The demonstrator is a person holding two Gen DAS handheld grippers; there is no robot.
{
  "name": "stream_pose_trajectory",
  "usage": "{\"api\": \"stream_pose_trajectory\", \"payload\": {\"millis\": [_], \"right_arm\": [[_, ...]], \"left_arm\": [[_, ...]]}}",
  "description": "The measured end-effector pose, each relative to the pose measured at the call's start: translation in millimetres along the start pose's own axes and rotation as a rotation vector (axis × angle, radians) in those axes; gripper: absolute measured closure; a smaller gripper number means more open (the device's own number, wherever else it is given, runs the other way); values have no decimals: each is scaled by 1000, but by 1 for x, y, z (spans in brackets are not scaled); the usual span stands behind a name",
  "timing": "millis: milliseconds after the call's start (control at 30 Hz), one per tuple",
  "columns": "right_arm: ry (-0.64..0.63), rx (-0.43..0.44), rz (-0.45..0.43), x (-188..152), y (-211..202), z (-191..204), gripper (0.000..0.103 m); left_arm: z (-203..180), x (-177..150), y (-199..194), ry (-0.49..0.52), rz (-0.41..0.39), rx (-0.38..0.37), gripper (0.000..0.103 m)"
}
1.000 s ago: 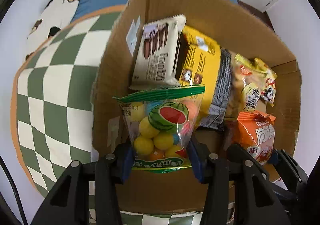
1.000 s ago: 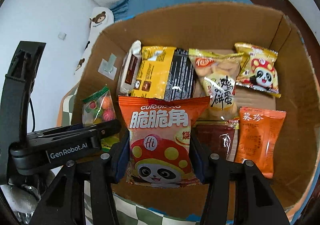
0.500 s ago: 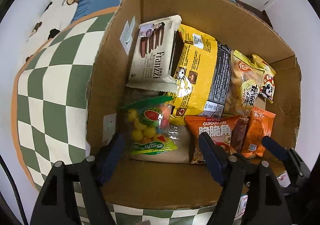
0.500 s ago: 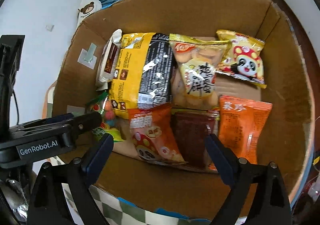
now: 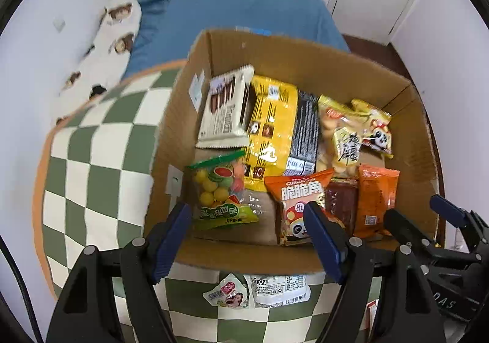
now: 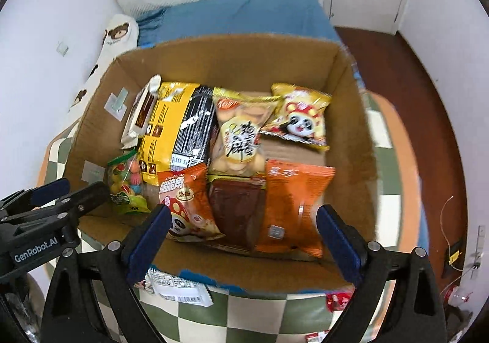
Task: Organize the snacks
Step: 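Carry both bags into the cardboard box and open both tools to release them, then grasp the small white snack packet with the left tool while the right grasps the red-white spicy strip pack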
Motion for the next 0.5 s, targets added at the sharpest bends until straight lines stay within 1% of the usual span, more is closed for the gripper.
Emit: {"api": "stream_pose_trajectory", "payload": {"millis": [167, 500], "right_arm": [[1, -29, -84, -12, -31, -4, 5], [-6, -41, -220, -47, -99, -1, 5]], "left_arm": [[-3, -13, -32, 20, -107, 21, 28], [-12, -46, -88, 50, -226, -8, 28]]}}
Point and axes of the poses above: each gripper's, at about its wrist camera, not at the fingertips, and y roughly the way its jaws point, z to its left, x to its top, the point moved 6 cm from there along y, roughly the way its jaws point, and after that the axes turned 12 degrees about z, right-handed, at the moved point
